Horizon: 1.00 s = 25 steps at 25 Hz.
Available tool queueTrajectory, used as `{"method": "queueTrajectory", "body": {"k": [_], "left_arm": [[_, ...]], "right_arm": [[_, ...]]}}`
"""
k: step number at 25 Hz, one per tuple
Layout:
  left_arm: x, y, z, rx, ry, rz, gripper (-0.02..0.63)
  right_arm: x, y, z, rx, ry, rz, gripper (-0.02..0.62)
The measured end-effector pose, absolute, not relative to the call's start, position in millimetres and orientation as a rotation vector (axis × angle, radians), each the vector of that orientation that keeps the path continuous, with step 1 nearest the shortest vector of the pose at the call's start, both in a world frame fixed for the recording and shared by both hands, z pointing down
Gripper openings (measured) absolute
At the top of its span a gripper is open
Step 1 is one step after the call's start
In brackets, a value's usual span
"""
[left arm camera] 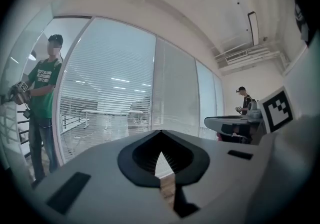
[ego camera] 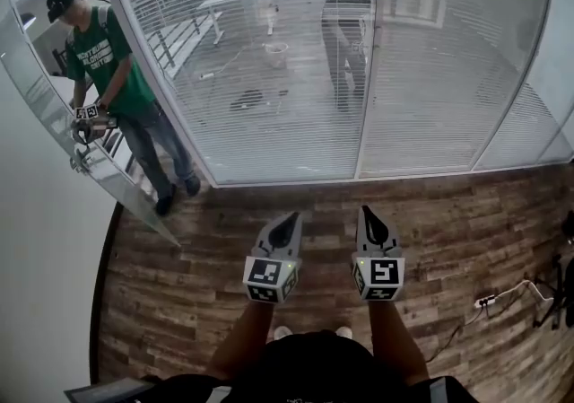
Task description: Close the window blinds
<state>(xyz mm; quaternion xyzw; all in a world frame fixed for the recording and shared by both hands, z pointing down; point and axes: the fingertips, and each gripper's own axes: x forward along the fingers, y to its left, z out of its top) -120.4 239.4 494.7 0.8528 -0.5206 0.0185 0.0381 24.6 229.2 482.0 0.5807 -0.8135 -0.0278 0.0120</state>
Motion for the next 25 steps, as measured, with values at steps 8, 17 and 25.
{"method": "queueTrajectory", "body": {"k": [8, 17, 25], "left_arm": [[-116, 243, 497, 2.633, -1.598, 0.055, 0.000], [-68, 237, 500, 2.669, -1.542, 0.088, 0.000], [-37, 223, 501, 2.681, -1.561, 0.146, 0.000]], "right_arm": [[28, 234, 491, 1.796, -2.527, -0.074, -0.003], [64, 227, 496, 1.784, -2.508, -0.081, -0.003], [86, 212, 492, 1.749, -2.534, -0.080, -0.003]]}}
